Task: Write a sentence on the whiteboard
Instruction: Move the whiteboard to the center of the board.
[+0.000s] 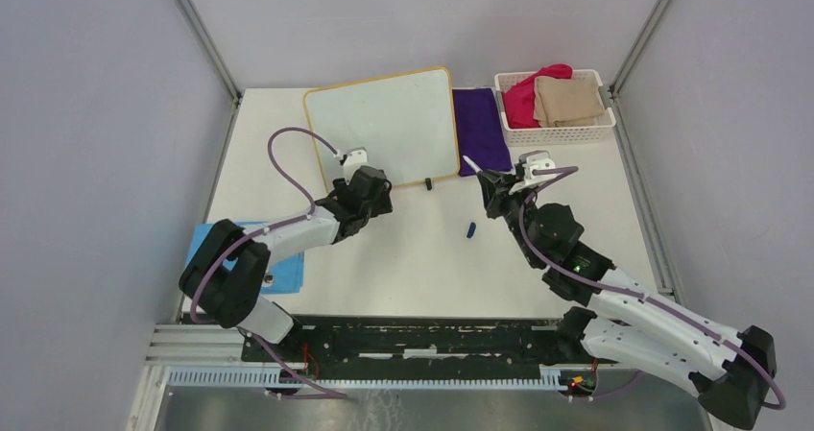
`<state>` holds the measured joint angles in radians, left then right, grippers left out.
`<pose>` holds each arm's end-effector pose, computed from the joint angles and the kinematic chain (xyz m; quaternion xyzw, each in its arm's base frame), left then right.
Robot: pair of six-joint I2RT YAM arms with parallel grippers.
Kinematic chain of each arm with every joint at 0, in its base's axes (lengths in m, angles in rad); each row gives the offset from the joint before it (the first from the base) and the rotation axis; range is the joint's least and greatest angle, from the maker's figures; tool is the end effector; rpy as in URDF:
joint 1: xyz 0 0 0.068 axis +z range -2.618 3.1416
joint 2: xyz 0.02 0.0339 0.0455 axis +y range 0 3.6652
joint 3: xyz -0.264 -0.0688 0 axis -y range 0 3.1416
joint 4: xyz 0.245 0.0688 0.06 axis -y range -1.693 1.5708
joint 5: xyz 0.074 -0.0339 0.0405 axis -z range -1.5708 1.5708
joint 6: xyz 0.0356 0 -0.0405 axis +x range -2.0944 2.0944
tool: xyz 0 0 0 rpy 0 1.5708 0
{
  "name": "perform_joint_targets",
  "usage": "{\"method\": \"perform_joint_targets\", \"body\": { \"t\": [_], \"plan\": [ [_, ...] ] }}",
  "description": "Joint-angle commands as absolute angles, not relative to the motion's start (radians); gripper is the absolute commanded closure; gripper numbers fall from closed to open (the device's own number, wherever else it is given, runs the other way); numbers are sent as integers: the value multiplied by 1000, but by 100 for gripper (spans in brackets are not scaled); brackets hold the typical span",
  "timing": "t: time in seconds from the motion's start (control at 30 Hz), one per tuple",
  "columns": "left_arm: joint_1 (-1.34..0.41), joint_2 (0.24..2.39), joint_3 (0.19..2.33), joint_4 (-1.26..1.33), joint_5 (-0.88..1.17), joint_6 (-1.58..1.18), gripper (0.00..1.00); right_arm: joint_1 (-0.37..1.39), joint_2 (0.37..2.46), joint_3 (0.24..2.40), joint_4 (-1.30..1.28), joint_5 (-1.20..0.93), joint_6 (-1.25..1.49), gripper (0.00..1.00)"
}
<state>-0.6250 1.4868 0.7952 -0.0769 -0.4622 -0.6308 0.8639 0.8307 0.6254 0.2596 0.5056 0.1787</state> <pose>0.2533 -0.1632 0.1929 -0.0920 0.8959 -0.0526 0.4315 0.1424 0.1402 0.3229 -0.0526 0.6881 0.2009 0.6952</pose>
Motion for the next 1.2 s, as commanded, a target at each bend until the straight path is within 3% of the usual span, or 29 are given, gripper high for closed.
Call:
{"method": "perform_joint_targets", "body": {
  "t": [0.0,0.3,0.73,1.17],
  "plan": [
    [-626,1545,811,38,-540,-660,26,868,779,613,236,511,169,100],
    [-623,1671,862,72,-590,-638,38,867,735,598,232,520,155,100],
    [-621,1730,778,320,-654,-631,45,868,723,578,250,511,138,100],
    [-618,1771,765,359,-688,-619,58,868,733,578,251,515,130,100]
  ]
}}
